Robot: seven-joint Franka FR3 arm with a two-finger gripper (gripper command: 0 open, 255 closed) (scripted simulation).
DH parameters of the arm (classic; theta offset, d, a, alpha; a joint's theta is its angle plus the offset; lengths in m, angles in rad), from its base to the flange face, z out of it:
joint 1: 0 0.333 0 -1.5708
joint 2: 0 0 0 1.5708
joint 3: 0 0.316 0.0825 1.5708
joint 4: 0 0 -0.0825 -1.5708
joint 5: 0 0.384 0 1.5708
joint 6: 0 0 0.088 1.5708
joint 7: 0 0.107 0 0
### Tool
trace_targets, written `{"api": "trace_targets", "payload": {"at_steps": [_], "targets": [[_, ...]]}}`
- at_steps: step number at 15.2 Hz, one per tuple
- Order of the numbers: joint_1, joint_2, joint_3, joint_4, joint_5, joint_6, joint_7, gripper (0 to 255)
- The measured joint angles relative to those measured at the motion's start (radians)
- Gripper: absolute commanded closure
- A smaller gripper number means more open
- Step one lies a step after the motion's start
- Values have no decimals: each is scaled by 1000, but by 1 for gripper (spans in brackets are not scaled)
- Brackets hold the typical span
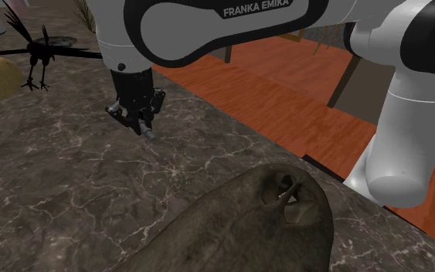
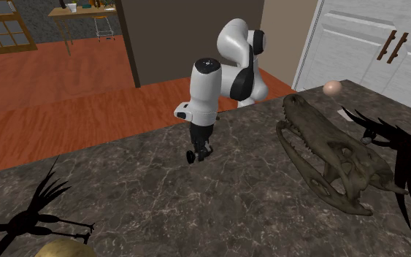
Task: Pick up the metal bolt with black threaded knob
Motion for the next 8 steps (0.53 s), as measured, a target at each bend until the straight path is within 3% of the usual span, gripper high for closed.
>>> {"api": "trace_targets", "payload": {"at_steps": [8], "targets": [[3, -1, 1, 39, 2, -39, -5, 255]]}}
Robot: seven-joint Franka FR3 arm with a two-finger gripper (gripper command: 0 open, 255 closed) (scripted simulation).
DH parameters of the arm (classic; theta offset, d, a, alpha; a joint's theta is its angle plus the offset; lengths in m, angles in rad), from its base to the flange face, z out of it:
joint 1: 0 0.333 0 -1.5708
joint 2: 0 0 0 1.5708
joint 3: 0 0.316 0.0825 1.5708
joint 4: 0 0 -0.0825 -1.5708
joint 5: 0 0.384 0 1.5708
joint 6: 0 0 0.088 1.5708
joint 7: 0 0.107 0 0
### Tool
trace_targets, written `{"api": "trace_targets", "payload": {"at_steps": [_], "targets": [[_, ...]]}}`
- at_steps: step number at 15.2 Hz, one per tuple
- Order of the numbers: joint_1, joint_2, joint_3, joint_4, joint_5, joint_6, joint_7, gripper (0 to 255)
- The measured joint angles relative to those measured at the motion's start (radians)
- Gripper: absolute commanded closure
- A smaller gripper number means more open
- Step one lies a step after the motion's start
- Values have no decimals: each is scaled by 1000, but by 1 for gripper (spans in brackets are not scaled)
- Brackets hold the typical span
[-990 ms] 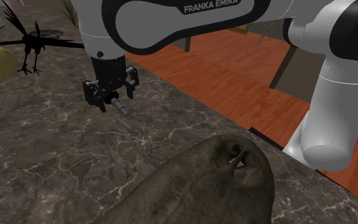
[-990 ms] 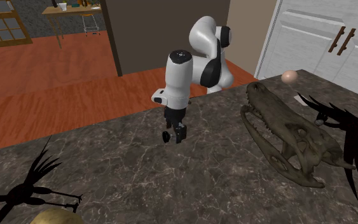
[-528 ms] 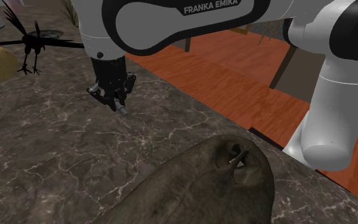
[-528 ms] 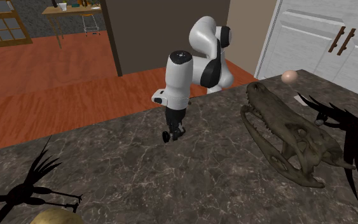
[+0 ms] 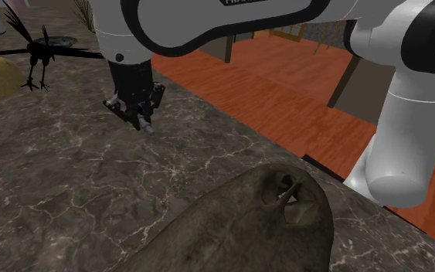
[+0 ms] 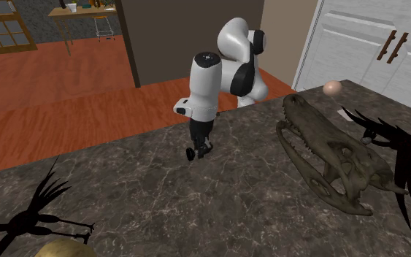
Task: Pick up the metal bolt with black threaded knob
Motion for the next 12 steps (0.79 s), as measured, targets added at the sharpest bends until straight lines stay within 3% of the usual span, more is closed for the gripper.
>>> {"api": "trace_targets", "payload": {"at_steps": [12], "targets": [[35, 31, 4, 199, -15, -171, -8, 255]]}}
